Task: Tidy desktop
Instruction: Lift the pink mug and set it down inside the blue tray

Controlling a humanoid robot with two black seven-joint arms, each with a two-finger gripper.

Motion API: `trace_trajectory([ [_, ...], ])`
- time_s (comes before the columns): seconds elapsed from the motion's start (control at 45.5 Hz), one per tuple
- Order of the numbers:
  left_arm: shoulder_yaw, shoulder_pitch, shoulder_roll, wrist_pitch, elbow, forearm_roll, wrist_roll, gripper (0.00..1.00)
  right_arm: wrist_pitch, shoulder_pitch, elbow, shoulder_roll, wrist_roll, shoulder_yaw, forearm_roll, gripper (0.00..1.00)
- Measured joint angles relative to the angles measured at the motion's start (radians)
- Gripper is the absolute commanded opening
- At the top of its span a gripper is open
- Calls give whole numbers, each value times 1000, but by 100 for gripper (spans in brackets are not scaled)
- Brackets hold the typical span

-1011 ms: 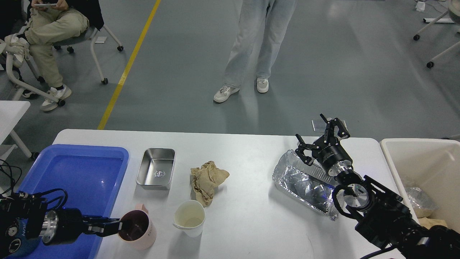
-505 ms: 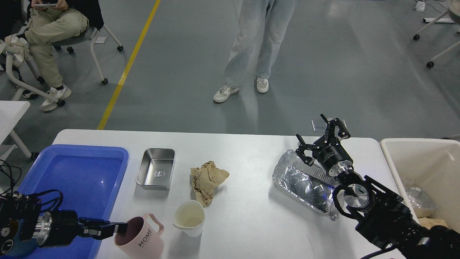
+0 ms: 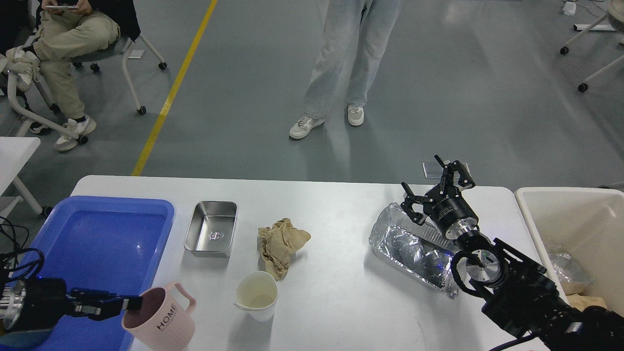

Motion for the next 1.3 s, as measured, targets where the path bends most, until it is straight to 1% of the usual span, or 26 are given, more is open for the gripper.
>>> trace_trajectory([
  [0.22,-12,-9,112,18,-3,-5,5,4,1,0,0,0,0,0,0,100],
  [0.483,-3,-27,136,42,11,-7,18,5,2,0,1,0,0,-1,0,100],
  [0.637,4,6,156,96,41,3,38,5,2,1,2,0,0,-2,0,100],
  [0.923,6,81,201,163,104,29,43,6,2,2,0,11,0,-3,0,100],
  [1.142,5,92,187,195,158,24,43,7,2,2,1,14,0,-3,0,100],
  [1.296,3,94,132,219,214,12,42,8,2,2,1,13,0,-3,-1,100],
])
